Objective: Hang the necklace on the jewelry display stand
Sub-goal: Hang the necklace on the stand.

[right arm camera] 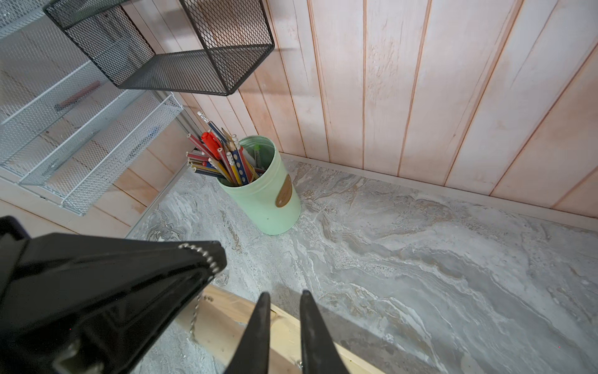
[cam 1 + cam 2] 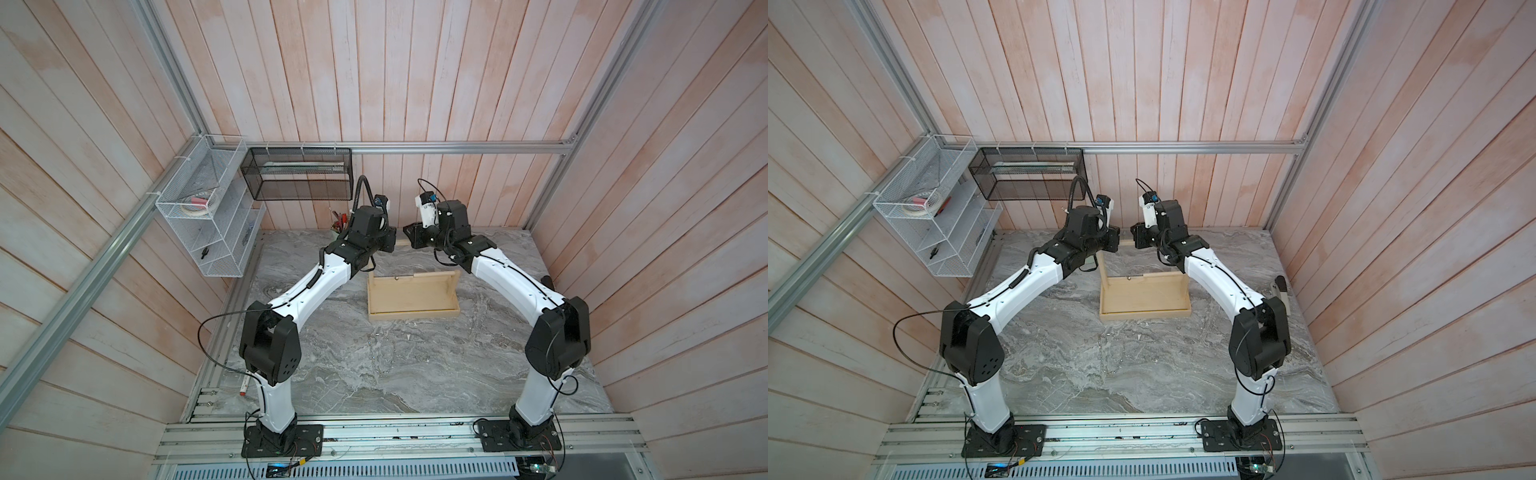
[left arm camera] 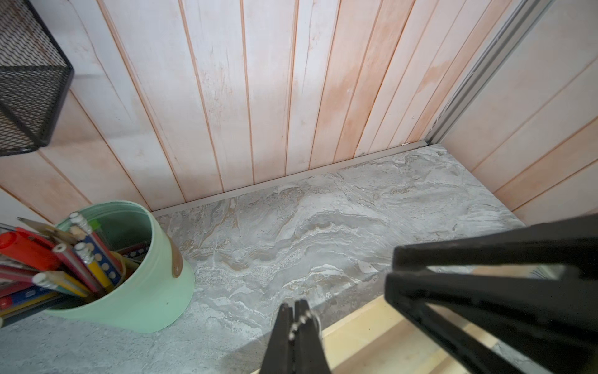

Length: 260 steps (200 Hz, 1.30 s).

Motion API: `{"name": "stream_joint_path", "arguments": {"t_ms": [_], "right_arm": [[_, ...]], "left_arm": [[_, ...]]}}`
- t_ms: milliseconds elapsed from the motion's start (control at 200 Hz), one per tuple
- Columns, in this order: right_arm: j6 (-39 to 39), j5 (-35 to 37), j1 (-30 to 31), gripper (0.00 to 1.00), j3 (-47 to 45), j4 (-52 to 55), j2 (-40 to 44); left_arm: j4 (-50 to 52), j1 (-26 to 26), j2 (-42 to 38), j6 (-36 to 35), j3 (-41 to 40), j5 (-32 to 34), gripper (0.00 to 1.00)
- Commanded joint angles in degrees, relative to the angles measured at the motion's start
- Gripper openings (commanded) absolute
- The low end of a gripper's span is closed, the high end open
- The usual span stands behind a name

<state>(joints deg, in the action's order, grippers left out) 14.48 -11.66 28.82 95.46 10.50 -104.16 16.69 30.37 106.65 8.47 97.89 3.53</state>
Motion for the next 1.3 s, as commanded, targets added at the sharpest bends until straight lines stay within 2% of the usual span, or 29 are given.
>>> {"name": "stream_joint_path", "arguments": {"t_ms": [0,305,560,800,870,995,1060,1180,1295], "right_arm": [[-0.6,-0.3,-0.1,0.21,-0.9,-0.4,4.7],[0.0,0.8,-0.1,0.21,-6.5,-1.8,9.2],[1.5,0.7,0.3,0.21,-12.8,-1.7,14.1],[2.3,2.9,4.4,0.25,-17.7,1.2,19.7],[2.4,3.7,6.1,0.30,-18.8,2.7,21.0],[3.2,5.9,8.7,0.31,-21.7,4.6,23.3],[4.1,6.6,9.4,0.31,-23.6,5.0,24.9],[6.0,7.3,10.7,0.31,-26.6,6.4,27.3],[7.6,9.0,12.6,0.32,-29.8,7.5,28.6]], "left_arm": [[0.5,0.0,-3.0,0.8,-1.1,1.0,0.00],[0.2,0.2,-6.3,2.1,-4.7,-1.0,0.00],[-0.8,0.2,-8.4,3.1,-9.1,-1.9,0.06],[0.3,0.3,-9.1,2.6,-8.3,-3.4,0.14],[0.9,0.5,-9.5,2.0,-7.6,-3.3,0.23],[2.3,0.6,-10.0,0.9,-6.1,-3.3,0.43],[3.3,0.6,-10.2,0.9,-5.2,-3.3,0.48],[5.2,0.6,-11.8,1.4,-4.4,-4.3,0.65],[8.3,0.6,-14.7,2.5,-4.0,-4.5,0.74]]}}
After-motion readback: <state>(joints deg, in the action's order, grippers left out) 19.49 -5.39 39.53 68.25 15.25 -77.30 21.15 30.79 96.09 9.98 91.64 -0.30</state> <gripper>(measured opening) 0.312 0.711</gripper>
